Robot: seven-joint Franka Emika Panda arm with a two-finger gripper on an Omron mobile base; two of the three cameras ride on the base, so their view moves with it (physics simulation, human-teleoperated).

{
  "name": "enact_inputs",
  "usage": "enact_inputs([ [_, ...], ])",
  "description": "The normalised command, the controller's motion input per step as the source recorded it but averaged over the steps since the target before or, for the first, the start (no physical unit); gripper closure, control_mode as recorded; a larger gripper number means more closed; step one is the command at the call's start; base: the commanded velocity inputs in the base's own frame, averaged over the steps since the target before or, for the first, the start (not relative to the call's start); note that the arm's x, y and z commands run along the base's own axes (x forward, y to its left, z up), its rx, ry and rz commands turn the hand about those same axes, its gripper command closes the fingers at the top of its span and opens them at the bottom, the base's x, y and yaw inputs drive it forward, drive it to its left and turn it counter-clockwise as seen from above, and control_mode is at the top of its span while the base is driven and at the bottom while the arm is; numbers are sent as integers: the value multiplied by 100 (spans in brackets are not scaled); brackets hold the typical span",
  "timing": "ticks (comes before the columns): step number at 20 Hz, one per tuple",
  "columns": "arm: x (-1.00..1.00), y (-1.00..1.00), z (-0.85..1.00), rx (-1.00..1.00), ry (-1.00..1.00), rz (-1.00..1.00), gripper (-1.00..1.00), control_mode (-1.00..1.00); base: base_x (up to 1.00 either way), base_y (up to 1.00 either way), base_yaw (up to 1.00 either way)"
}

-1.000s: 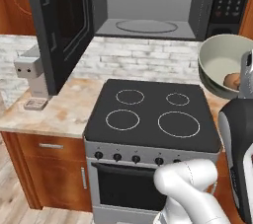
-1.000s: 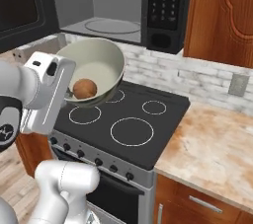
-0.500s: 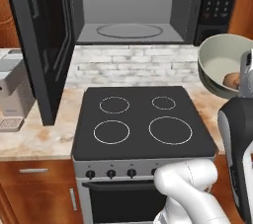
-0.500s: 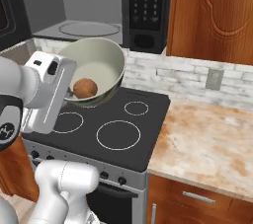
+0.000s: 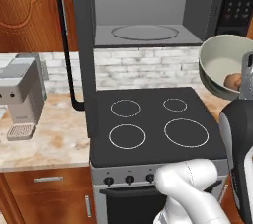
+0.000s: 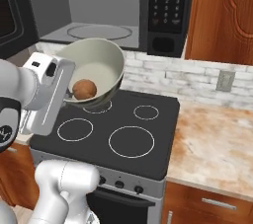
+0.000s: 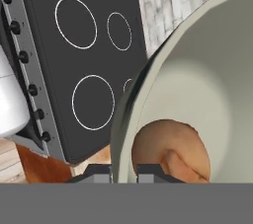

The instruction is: Pick the onion from the sink and place it in the bowl. Then pick the bowl and place it in the microwave. Then close the microwave door and press the start button.

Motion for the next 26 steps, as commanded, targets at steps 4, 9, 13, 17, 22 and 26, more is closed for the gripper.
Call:
enact_inputs([
  [4,0,0,0,0,0,0,100,100,64,22,0],
  [9,0,0,0,0,0,0,100,100,61,7,0],
  [13,0,0,0,0,0,0,100,100,42,6,0],
  [17,0,0,0,0,0,0,100,100,35,20,0],
  [22,7,11,4,0,0,0,100,-100,11,9,0],
  [26,14,38,50,-1,5,5,100,-100,0,0,0],
])
